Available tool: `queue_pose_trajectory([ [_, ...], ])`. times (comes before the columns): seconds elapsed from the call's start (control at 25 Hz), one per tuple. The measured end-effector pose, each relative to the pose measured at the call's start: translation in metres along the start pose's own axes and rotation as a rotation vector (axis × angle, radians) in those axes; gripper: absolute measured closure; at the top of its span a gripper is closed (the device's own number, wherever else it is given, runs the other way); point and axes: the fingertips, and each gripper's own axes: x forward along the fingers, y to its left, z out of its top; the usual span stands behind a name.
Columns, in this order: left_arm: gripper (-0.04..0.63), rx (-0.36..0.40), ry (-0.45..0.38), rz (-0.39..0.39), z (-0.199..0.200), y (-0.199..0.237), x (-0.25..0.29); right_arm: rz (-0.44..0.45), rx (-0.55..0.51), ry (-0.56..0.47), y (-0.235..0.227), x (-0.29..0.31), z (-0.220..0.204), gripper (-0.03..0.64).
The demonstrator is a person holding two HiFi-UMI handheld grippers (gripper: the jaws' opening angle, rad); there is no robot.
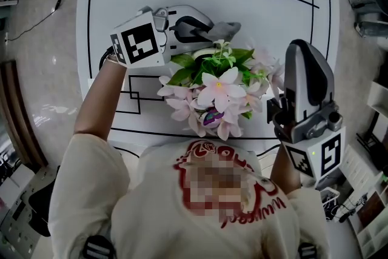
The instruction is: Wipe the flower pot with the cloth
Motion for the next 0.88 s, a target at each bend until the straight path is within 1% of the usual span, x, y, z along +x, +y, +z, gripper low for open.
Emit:
queue_pose_trajectory([
  [0.68, 0.538, -0.010, 0.085, 0.089, -0.017, -0.004, -0.016, 0.035, 0.000, -0.007, 0.009, -0.002, 0.005, 0.617],
  [0.88, 0.538, -0.020, 0.091, 0.120, -0.019, -0.006, -0.022, 0.045, 0.000, -0.007, 0.013, -0.003, 0.006, 0.618],
])
